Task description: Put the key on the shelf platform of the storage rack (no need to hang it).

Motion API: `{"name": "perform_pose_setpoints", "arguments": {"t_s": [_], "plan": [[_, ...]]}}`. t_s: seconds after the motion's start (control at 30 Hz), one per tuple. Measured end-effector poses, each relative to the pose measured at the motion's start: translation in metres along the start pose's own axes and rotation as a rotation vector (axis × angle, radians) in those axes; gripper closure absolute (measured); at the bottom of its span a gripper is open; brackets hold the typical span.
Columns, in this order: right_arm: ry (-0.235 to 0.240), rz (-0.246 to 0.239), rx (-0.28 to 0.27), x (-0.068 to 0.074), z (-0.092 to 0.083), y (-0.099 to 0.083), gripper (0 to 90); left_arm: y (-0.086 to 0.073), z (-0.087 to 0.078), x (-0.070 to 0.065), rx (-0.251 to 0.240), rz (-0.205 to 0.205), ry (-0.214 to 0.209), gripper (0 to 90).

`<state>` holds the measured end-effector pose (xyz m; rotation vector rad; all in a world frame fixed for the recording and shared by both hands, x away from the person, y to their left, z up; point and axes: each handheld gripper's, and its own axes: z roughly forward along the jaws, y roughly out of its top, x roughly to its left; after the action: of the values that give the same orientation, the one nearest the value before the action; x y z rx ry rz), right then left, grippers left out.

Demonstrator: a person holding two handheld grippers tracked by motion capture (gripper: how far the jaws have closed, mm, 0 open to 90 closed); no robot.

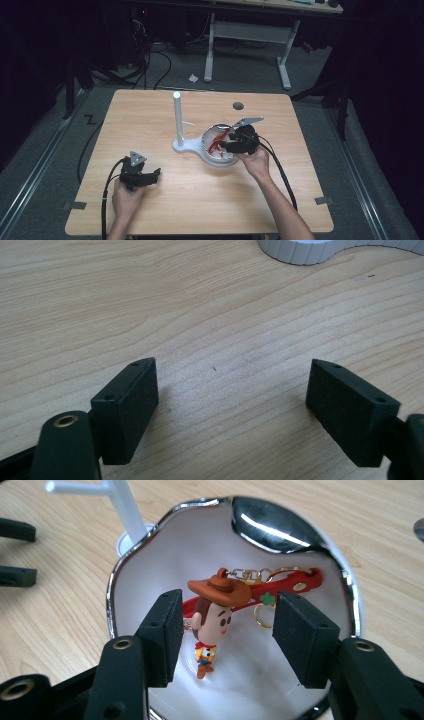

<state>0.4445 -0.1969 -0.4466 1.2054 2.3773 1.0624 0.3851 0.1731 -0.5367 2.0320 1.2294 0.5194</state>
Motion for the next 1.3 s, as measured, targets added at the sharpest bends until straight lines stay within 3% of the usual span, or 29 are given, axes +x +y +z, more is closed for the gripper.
{"name": "perform_pose_setpoints", "arguments": {"t_s": [0.57,1.0,1.17,1.3], "plan": [[-0.011,0.051,-0.098,-0.023,-0.046,-0.005,49.1,0.0,0.0,0.0,0.0,0.0,0.0,21.5],[-0.038,0.073,-0.15,-0.032,-0.077,-0.011,48.9,0.0,0.0,0.0,0.0,-0.001,-0.001,21.5],[-0.061,0.056,-0.155,-0.033,-0.086,-0.015,49.4,0.0,0.0,0.0,0.0,-0.001,-0.001,21.5],[-0.067,0.077,-0.159,-0.037,-0.09,-0.024,49.6,0.0,0.0,0.0,-0.001,-0.001,-0.001,21.5]]}}
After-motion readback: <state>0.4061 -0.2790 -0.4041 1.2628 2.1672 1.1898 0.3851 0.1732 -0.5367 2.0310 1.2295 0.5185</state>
